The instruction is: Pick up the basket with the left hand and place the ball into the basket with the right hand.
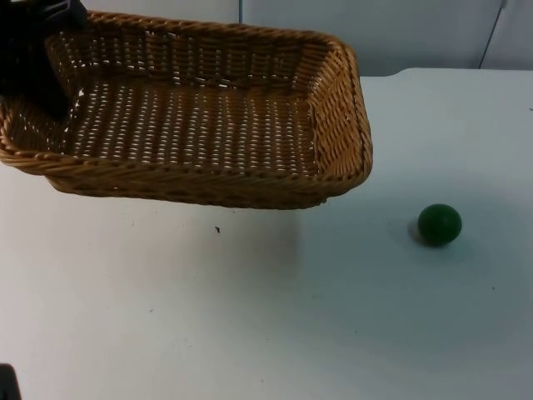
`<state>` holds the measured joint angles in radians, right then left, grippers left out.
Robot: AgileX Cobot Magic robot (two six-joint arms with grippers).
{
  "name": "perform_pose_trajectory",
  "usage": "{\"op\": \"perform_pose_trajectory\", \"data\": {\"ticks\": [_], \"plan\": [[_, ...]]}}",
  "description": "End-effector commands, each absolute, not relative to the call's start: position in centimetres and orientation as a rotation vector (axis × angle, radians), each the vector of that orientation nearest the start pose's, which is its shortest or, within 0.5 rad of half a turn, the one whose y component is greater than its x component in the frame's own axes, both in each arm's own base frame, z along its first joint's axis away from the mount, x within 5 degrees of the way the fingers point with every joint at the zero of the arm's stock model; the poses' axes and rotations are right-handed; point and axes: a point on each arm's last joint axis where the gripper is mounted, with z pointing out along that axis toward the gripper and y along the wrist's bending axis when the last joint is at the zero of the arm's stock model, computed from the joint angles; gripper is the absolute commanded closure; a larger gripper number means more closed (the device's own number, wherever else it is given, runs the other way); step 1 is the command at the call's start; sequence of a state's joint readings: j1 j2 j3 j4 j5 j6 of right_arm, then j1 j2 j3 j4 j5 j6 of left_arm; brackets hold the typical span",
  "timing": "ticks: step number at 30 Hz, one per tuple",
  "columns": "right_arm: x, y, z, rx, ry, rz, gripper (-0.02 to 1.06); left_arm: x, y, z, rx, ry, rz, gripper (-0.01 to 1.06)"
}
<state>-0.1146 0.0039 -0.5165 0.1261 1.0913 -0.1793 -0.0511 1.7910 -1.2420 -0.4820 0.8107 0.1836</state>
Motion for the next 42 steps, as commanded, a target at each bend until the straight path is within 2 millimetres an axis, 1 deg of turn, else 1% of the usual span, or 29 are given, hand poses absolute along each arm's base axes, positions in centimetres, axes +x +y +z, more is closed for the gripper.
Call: {"op": "perform_pose_trajectory", "data": {"ticks": [1,22,23,26,27,28,29,30,31,34,35,36,37,39,40,41,42], "plan": [[-0.7,1.1,27.9,-0.075,2.051,-0.030,1.04,36.2,-5.1,22.3,-0.094,2.745,-0.562,1.05],[-0.7,1.1,27.9,-0.077,2.051,-0.026,1.04,36.2,-5.1,22.4,-0.095,2.743,-0.560,1.05],[-0.3,1.1,27.9,-0.076,2.072,-0.023,1.04,36.2,-5.1,22.4,-0.095,2.741,-0.559,1.05],[1.6,0.9,28.0,-0.069,2.187,-0.006,1.04,36.2,-5.1,22.4,-0.095,2.741,-0.559,1.05],[1.6,0.9,28.0,-0.069,2.187,-0.006,1.04,36.2,-5.1,22.4,-0.095,2.741,-0.559,1.05],[2.5,0.7,28.1,-0.066,2.227,-0.002,1.04,36.3,-5.1,22.4,-0.096,2.739,-0.558,1.05],[3.4,0.6,28.3,-0.053,2.258,0.005,1.04,36.3,-5.1,22.4,-0.096,2.739,-0.558,1.05],[5.0,0.4,28.9,-0.026,2.249,0.010,1.04,36.3,-5.1,22.4,-0.096,2.739,-0.558,1.05],[5.0,0.4,28.9,-0.026,2.249,0.010,1.04,36.3,-5.1,22.4,-0.096,2.739,-0.558,1.05],[8.6,-0.1,30.1,-0.004,2.208,-0.001,1.04,36.3,-5.1,22.4,-0.096,2.739,-0.558,1.05],[9.8,-0.3,30.2,0.002,2.219,-0.002,1.04,36.3,-5.1,22.4,-0.096,2.739,-0.558,1.05],[11.0,-0.4,30.2,0.006,2.245,0.004,1.04,36.3,-5.1,22.4,-0.096,2.739,-0.558,1.05],[11.0,-0.4,30.2,0.006,2.245,0.004,1.04,36.3,-5.1,22.4,-0.096,2.739,-0.558,1.05],[13.2,-0.7,30.0,0.011,2.287,0.009,1.04,36.3,-5.1,22.4,-0.096,2.739,-0.558,1.05],[14.3,-0.8,29.6,0.015,2.323,0.012,1.04,36.3,-5.1,22.4,-0.097,2.737,-0.557,1.05],[14.3,-0.8,29.6,0.015,2.323,0.012,1.04,36.3,-5.1,22.4,-0.097,2.737,-0.557,1.05],[15.4,-0.8,29.1,0.013,2.361,0.019,1.04,36.3,-5.1,22.4,-0.097,2.737,-0.557,1.05]]}}
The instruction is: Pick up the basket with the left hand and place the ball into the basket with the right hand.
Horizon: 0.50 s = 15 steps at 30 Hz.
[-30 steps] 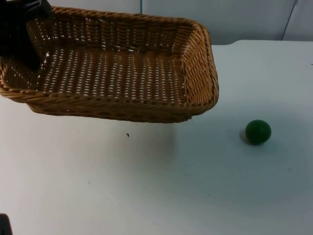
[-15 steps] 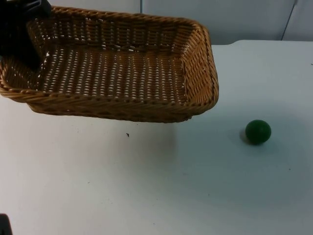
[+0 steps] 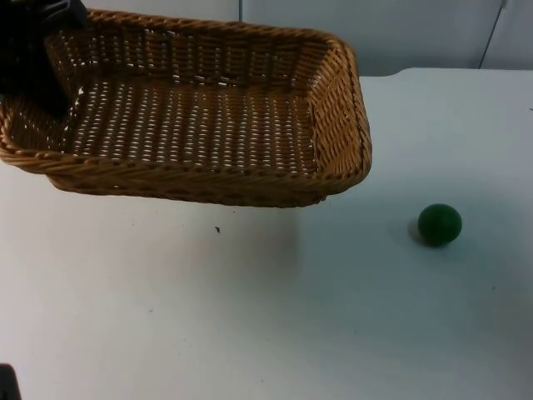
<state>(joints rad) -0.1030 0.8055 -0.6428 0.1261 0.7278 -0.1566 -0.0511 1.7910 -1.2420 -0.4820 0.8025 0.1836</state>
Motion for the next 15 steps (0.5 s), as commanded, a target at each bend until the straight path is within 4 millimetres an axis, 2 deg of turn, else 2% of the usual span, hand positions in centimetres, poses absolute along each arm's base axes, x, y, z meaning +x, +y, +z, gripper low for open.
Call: {"op": "perform_pose_trajectory", "data": {"ticks": [1,3,4,6,9,10,12,14,15], "plan": [[16.2,-0.6,28.8,-0.005,2.391,0.027,1.04,36.3,-5.1,22.4,-0.097,2.737,-0.557,1.05],[18.4,0.5,27.3,-0.082,2.483,0.025,1.04,36.3,-5.1,22.4,-0.097,2.737,-0.557,1.05],[18.4,0.5,27.3,-0.082,2.483,0.025,1.04,36.3,-5.1,22.4,-0.097,2.737,-0.557,1.05],[19.9,1.8,26.4,-0.158,2.519,0.016,0.98,36.3,-5.1,22.4,-0.097,2.737,-0.557,1.05],[21.8,4.4,25.1,-0.284,2.549,0.015,0.76,36.3,-5.1,22.4,-0.097,2.737,-0.557,1.05],[21.8,4.4,25.1,-0.284,2.549,0.015,0.76,36.3,-5.1,22.4,-0.097,2.737,-0.557,1.05],[23.0,6.1,24.2,-0.337,2.555,0.018,0.57,36.3,-5.1,22.4,-0.097,2.737,-0.557,1.05],[24.2,7.6,23.4,-0.349,2.566,0.043,0.44,36.3,-5.1,22.4,-0.097,2.737,-0.557,1.05],[24.2,7.6,23.4,-0.349,2.566,0.043,0.44,36.3,-5.1,22.4,-0.097,2.737,-0.557,1.05]]}}
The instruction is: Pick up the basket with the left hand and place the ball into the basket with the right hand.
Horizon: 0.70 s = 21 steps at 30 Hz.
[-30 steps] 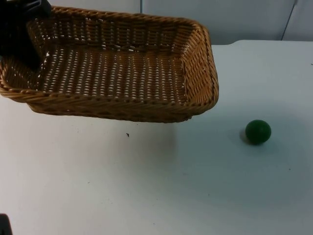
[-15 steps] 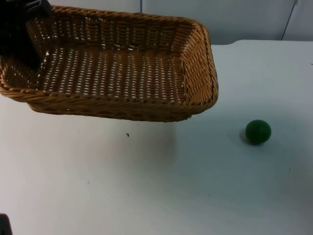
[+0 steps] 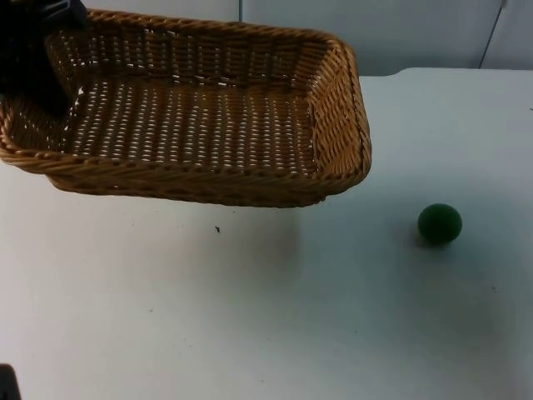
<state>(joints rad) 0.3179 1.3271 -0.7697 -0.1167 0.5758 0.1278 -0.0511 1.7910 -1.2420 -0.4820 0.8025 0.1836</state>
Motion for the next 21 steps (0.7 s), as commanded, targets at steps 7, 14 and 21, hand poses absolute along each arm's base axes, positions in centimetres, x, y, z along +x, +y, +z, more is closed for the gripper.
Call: {"op": "perform_pose_trajectory", "data": {"ticks": [7,14,21], "plan": [[27.5,10.1,18.3,-0.369,2.644,0.079,0.35,36.3,-5.1,22.4,-0.097,2.737,-0.557,1.05],[29.0,10.8,14.9,-0.340,2.658,0.097,0.35,36.3,-5.1,22.4,-0.097,2.737,-0.557,1.05],[30.2,11.4,13.9,-0.338,2.556,0.152,0.29,36.3,-5.1,22.4,-0.097,2.737,-0.557,1.05]]}}
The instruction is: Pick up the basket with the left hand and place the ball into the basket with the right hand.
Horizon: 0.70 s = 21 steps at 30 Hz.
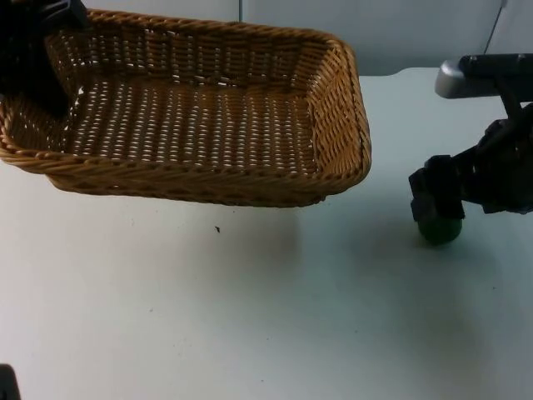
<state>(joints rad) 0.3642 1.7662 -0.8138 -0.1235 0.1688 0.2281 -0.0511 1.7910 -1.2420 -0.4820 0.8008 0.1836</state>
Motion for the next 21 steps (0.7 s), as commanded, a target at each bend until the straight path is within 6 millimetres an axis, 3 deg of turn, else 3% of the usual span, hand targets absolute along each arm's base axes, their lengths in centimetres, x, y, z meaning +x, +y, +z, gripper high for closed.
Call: {"op": "perform_pose_trajectory", "data": {"ticks": [1,9,21], "plan": [[30.3,11.5,13.8,-0.338,2.543,0.158,0.29,36.3,-5.1,22.4,-0.097,2.737,-0.557,1.05],[30.9,11.9,12.0,-0.347,2.526,0.175,0.29,36.3,-5.1,22.4,-0.099,2.730,-0.554,1.05],[32.1,9.1,11.5,-0.262,2.520,0.138,0.29,36.8,-4.9,22.5,-0.114,2.681,-0.531,1.05]]}}
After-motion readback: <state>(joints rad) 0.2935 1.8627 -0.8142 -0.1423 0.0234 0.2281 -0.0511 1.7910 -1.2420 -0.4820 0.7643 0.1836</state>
